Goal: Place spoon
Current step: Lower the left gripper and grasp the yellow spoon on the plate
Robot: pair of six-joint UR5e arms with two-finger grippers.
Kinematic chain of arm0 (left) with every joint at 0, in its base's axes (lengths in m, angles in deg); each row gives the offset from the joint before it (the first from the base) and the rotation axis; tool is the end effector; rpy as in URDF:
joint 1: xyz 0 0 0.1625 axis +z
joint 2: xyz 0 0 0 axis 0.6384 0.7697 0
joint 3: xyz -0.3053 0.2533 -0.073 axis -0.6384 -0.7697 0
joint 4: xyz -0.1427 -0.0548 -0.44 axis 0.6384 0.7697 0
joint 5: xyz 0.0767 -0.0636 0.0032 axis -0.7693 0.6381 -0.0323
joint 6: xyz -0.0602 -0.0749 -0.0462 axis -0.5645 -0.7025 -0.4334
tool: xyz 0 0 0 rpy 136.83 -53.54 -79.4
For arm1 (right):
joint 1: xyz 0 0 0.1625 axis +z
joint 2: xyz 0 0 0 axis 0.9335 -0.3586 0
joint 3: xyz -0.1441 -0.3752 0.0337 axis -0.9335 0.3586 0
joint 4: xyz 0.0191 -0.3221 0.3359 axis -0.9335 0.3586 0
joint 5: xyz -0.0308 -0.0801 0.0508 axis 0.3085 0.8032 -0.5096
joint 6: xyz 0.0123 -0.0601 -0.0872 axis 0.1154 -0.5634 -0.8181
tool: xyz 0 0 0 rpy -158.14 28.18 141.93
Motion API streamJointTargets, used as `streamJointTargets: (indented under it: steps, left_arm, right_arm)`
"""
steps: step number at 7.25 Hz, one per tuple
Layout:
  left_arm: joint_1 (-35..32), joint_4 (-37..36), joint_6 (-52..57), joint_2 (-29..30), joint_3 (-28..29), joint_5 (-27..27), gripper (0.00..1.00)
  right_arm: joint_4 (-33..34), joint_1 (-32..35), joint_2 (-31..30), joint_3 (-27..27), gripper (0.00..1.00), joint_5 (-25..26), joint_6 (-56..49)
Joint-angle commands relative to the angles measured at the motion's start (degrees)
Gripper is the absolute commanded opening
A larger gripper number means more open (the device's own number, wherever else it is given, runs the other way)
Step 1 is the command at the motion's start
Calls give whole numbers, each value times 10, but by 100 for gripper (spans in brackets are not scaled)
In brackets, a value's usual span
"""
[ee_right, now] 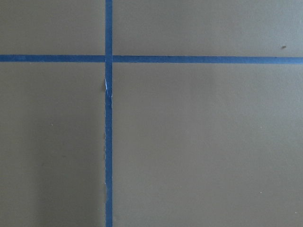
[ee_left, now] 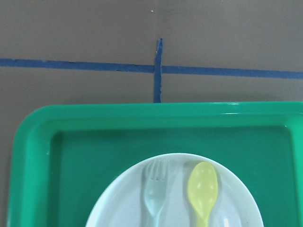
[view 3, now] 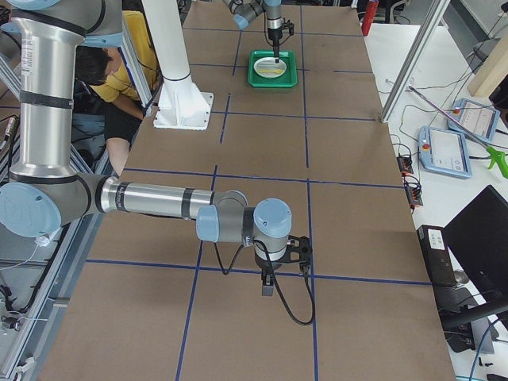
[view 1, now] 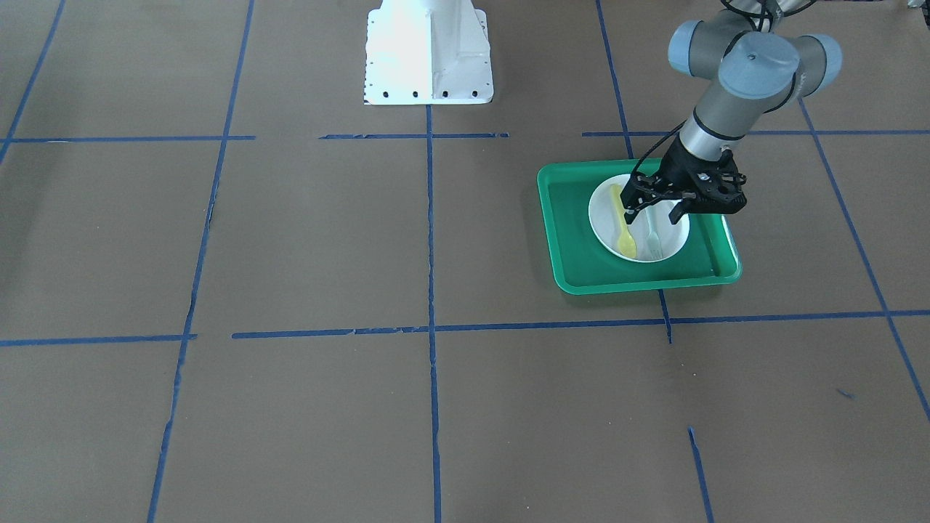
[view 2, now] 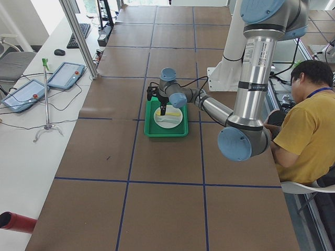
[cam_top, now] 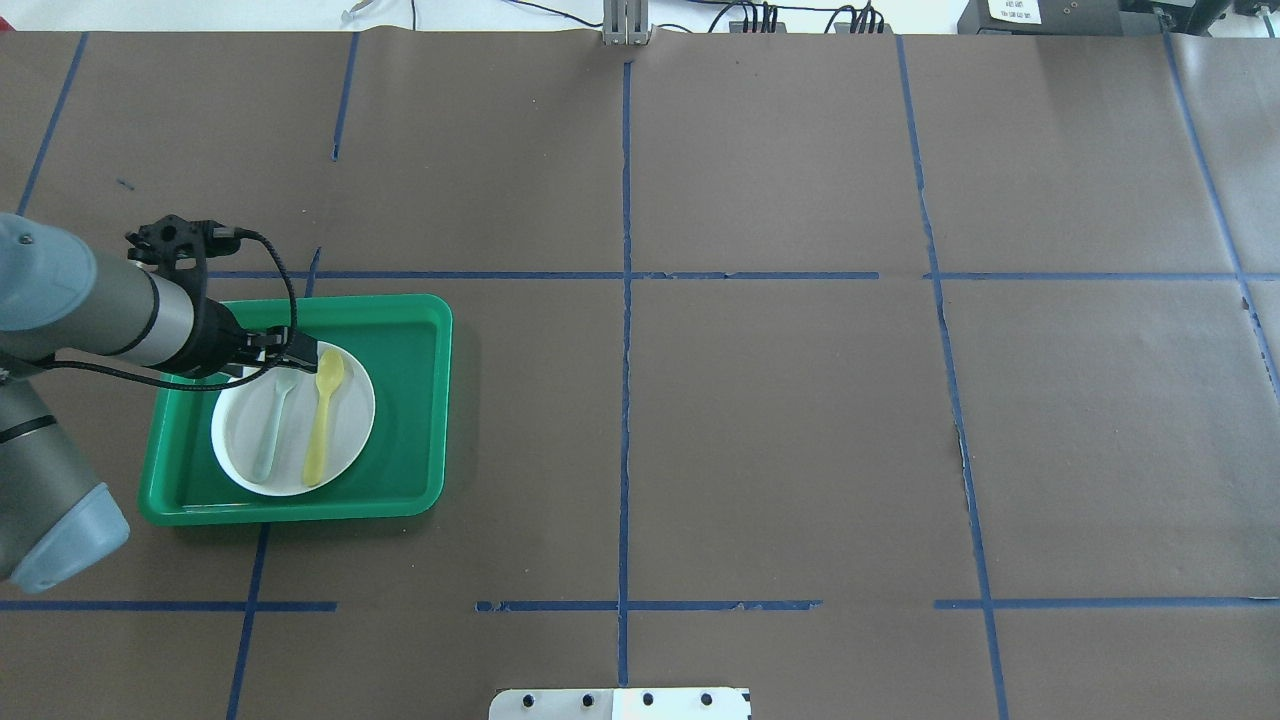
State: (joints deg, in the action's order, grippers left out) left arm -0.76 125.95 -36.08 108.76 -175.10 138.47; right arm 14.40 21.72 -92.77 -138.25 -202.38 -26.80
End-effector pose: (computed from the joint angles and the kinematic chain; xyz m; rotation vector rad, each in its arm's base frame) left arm 0.4028 -0.4639 0.3753 0.1319 0.8958 -0.0835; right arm 0.0703 -0.4920 0.6687 0.0069 -0.7056 0.0223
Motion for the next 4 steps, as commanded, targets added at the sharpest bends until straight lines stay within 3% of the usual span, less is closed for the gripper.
streamJointTargets:
  steps: [1, 4]
  left_arm:
    - [25, 0, -6, 11, 13, -5, 67]
    - [33, 0, -5, 12, 31, -5, 64]
  right_arm:
    - [0, 0, 0, 0, 100, 0, 0]
    - [0, 0, 0, 0, 100, 0, 0]
